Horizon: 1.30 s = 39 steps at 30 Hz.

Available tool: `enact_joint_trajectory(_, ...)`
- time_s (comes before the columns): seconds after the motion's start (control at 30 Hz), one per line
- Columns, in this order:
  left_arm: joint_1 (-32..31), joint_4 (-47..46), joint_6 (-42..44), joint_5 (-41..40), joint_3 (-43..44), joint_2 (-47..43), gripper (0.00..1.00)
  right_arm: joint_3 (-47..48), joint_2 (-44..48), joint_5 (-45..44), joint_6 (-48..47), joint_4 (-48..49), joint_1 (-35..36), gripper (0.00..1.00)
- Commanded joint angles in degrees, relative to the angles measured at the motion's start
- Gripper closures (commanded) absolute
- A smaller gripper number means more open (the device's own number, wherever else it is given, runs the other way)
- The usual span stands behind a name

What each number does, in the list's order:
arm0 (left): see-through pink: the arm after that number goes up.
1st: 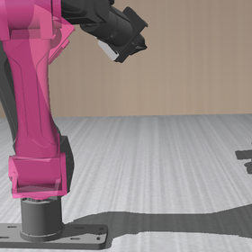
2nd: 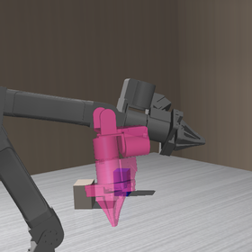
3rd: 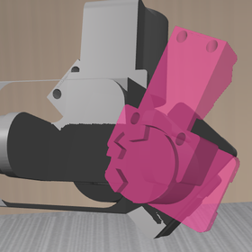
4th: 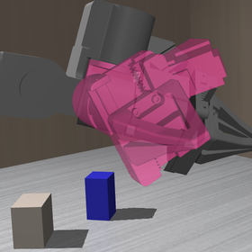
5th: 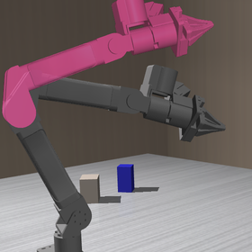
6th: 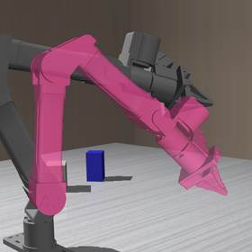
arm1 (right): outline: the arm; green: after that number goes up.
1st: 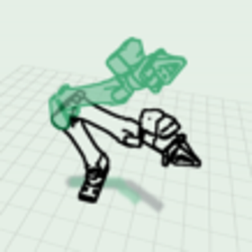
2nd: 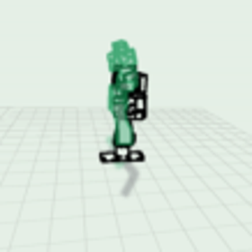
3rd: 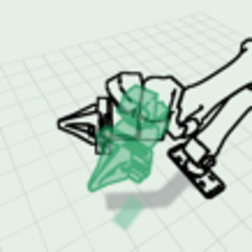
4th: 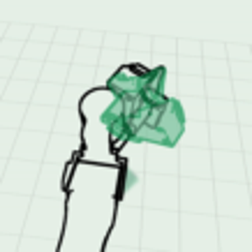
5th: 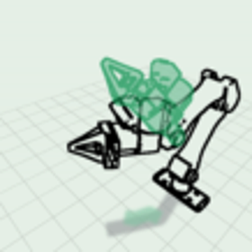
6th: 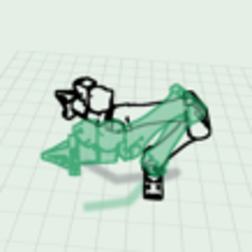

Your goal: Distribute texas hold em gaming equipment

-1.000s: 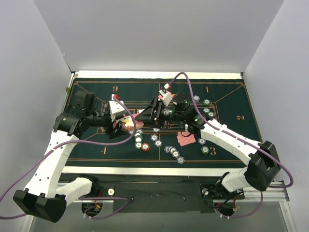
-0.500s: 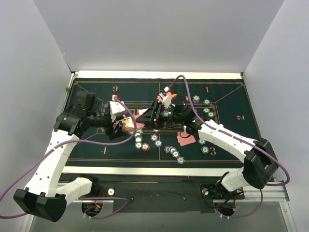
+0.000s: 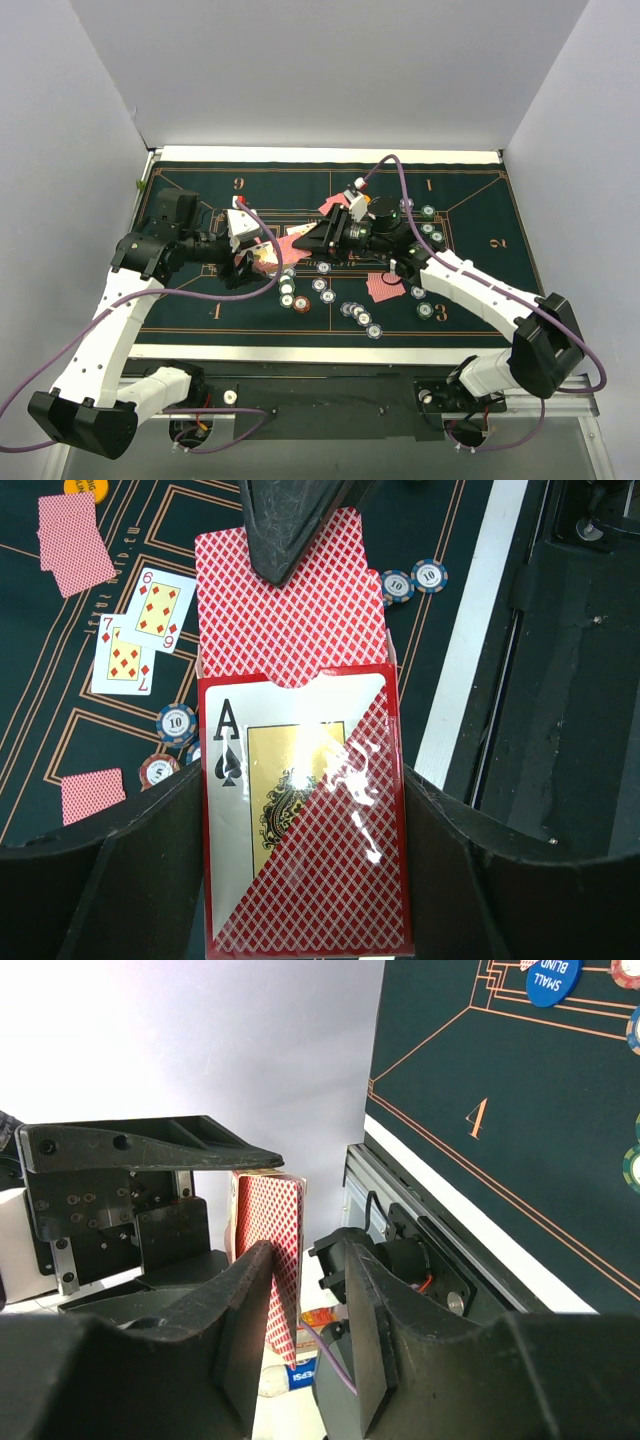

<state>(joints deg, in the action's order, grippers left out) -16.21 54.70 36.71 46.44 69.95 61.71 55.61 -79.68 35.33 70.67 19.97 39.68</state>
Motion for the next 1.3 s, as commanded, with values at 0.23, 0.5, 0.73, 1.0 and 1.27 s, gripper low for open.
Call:
enact_joint_trajectory(0.23,-0.2,-4.4,-0.3,2.3,1.9,-0.7,0.60,0.5,3.6,1.1,0.9,0.4,-0.8,0.81)
enact_joint_trajectory(0.5,-0.2,-4.0,-0.1,1.8,1.9,-0.8,0.60,-0.3,5.9,1.9,0.7,-1.1,-3.6,1.00)
enact_joint_trajectory(0.73,-0.2,-4.0,-0.1,1.9,1.6,-1.0,0.60,1.4,8.2,3.1,-3.6,-7.1,-7.1,1.00)
enact_joint_trajectory(1.0,-0.2,-3.7,-0.1,2.0,1.5,-1.2,0.60,15.6,4.6,-6.5,-28.5,-39.2,-14.4,1.00)
enact_joint_trajectory(1.27,-0.2,-3.6,-0.2,2.3,1.4,-1.2,0.60,29.1,-9.9,-32.1,-40.3,-54.1,-13.5,1.00)
